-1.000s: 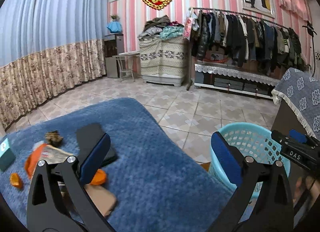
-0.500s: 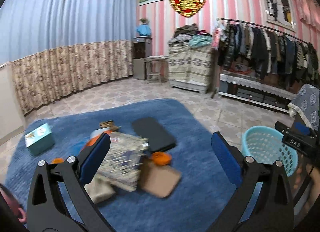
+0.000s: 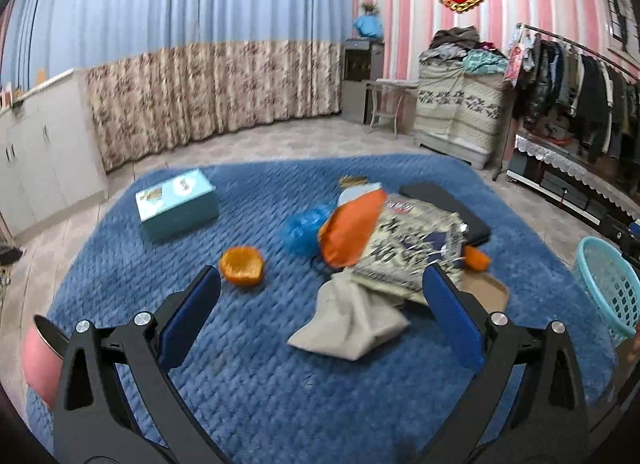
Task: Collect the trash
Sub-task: 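Move both tools back over the items on the blanket, then grasp the printed snack bag with the right tool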
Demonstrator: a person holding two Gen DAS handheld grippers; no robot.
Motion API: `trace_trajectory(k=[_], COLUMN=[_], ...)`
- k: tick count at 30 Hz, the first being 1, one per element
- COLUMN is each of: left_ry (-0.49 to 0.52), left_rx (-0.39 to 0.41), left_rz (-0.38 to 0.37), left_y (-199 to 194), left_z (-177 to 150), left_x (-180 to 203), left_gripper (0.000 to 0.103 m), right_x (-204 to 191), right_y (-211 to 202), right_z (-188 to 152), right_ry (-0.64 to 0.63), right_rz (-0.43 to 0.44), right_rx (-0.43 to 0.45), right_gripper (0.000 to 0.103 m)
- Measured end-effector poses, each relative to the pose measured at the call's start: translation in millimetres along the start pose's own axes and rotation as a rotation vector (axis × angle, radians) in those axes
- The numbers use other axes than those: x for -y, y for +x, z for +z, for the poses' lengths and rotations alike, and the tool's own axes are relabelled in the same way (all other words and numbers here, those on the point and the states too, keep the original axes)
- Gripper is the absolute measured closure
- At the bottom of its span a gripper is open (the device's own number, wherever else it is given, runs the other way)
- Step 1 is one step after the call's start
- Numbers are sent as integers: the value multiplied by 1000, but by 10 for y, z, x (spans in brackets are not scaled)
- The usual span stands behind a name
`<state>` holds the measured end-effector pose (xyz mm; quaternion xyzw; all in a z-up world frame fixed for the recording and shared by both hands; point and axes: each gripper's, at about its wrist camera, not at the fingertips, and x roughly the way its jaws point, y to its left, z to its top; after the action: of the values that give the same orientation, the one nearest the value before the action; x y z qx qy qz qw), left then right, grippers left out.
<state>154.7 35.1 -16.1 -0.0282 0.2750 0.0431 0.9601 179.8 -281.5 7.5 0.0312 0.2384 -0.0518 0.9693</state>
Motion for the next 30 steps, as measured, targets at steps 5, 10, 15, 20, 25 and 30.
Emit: trace_trajectory(k=[5, 10, 15, 20, 25, 30], left_ry=[28, 76, 53, -12, 1, 10], left_rx=[-31, -5, 24, 4, 46, 17], left_rz=[16, 63, 79, 80, 101, 87], left_y=[168, 184, 163, 192, 122, 129], left_z=[-75, -112, -78, -79, -65, -63], left_x=[-10, -24, -228, -456, -526, -572], left_gripper=[6, 6, 6, 6, 6, 6], right_x=[-208, -366, -592, -934, -1256, -1505], right_y=[132, 264, 324, 404, 599, 864], right_z=[-39, -70, -111, -151, -118, -165], right_ry=[-26, 32, 43, -54, -96, -94], right_rz=[3, 109, 151, 191, 277, 350], right_rx=[-21, -86, -112, -152, -202, -275], right_gripper=[9, 5, 5, 5, 8, 31])
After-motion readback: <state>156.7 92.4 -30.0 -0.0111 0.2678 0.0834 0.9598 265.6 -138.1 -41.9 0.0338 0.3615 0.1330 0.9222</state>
